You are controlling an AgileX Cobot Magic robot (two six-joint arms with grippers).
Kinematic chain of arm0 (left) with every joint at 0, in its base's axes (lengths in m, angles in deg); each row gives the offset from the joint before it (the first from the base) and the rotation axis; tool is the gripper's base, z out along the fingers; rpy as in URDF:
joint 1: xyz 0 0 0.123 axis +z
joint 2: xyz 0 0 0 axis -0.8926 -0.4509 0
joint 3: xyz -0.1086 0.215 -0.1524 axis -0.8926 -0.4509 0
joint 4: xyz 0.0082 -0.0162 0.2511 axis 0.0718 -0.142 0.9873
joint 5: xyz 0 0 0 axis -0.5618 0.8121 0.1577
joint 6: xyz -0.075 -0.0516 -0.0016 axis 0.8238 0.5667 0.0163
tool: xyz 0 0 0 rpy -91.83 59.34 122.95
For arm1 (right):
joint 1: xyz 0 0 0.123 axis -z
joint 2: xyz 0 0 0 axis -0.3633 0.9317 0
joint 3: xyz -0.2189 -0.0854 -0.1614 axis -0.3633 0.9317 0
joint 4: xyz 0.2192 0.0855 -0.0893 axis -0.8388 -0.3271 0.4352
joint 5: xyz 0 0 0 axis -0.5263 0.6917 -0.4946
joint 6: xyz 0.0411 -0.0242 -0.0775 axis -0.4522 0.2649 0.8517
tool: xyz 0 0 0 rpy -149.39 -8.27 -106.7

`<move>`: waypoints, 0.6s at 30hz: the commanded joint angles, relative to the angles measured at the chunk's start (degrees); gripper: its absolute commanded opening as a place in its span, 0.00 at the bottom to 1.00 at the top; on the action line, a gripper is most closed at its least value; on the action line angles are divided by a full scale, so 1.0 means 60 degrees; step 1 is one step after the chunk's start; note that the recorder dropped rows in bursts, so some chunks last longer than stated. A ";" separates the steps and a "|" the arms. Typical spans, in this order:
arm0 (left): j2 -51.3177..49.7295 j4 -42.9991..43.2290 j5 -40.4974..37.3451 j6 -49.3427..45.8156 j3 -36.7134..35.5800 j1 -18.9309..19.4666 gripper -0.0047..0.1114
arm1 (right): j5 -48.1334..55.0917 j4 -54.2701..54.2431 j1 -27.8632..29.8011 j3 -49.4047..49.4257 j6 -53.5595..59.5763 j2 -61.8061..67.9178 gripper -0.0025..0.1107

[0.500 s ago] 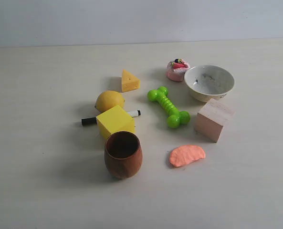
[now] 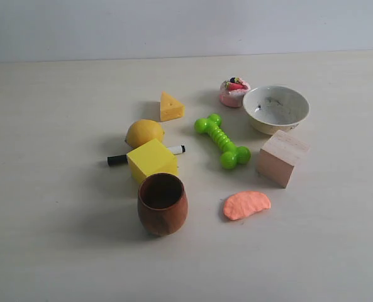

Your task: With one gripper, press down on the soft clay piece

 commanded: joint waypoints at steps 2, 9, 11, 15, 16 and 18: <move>0.0058 -0.0001 0.0153 0.0076 0.0027 -0.0061 0.04 | -0.1503 0.0002 0.0052 0.0049 0.0005 -0.0078 0.02; 0.0058 -0.0001 0.0153 0.0076 0.0027 -0.0061 0.04 | -0.3229 0.0002 0.0052 0.0049 0.0005 -0.0078 0.02; 0.0058 -0.0001 0.0153 0.0094 0.0027 -0.0061 0.04 | -0.3710 0.0002 0.0052 0.0049 0.0005 -0.0078 0.02; 0.0058 -0.0001 0.0153 0.0063 0.0027 -0.0061 0.04 | -0.6079 -0.0437 0.0052 0.0049 -0.1508 -0.0078 0.02; 0.0058 -0.0001 0.0153 0.0063 0.0027 -0.0061 0.04 | -0.6445 -0.0468 0.0052 0.0049 -0.2132 -0.0078 0.02; 0.0058 -0.0001 0.0153 0.0063 0.0027 -0.0061 0.04 | -0.6247 -0.0038 0.0052 -0.0035 -0.2862 -0.0061 0.02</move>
